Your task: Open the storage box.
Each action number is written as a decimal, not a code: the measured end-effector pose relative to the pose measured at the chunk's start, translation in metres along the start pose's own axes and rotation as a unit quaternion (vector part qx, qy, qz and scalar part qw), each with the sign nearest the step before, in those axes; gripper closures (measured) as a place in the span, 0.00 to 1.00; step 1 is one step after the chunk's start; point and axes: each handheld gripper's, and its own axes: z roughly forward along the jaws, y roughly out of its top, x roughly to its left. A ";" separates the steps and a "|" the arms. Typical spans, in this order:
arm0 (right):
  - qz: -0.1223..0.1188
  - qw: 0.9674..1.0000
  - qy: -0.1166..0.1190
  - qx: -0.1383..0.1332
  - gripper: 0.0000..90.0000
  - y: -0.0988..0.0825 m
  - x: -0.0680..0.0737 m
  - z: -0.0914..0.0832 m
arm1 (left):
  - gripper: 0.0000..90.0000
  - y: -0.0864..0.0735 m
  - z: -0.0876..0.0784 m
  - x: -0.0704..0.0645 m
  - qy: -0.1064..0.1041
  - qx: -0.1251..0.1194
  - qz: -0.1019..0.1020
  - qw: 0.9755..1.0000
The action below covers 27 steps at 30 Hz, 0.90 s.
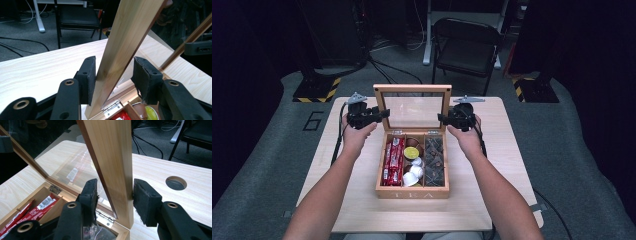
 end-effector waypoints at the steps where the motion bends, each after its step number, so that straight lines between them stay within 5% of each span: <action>1: -0.001 1.000 -0.001 0.000 0.61 0.000 0.000 0.000 | 0.61 0.000 0.000 0.000 0.002 0.000 0.002 1.000; 9: -0.017 1.000 -0.012 0.001 0.64 0.000 0.000 0.002 | 0.62 0.000 0.002 0.000 0.011 0.003 0.011 1.000; 15: 0.003 1.000 -0.006 0.001 0.63 -0.001 -0.002 0.003 | 0.61 -0.002 0.006 0.001 0.007 0.007 0.002 1.000; 24: 0.007 1.000 0.002 0.017 0.62 -0.006 -0.006 0.010 | 0.55 -0.006 0.015 0.001 0.009 0.018 0.020 1.000; 27: 0.008 1.000 0.002 0.019 0.62 -0.007 -0.006 0.011 | 0.55 -0.007 0.015 0.002 0.003 0.019 0.006 1.000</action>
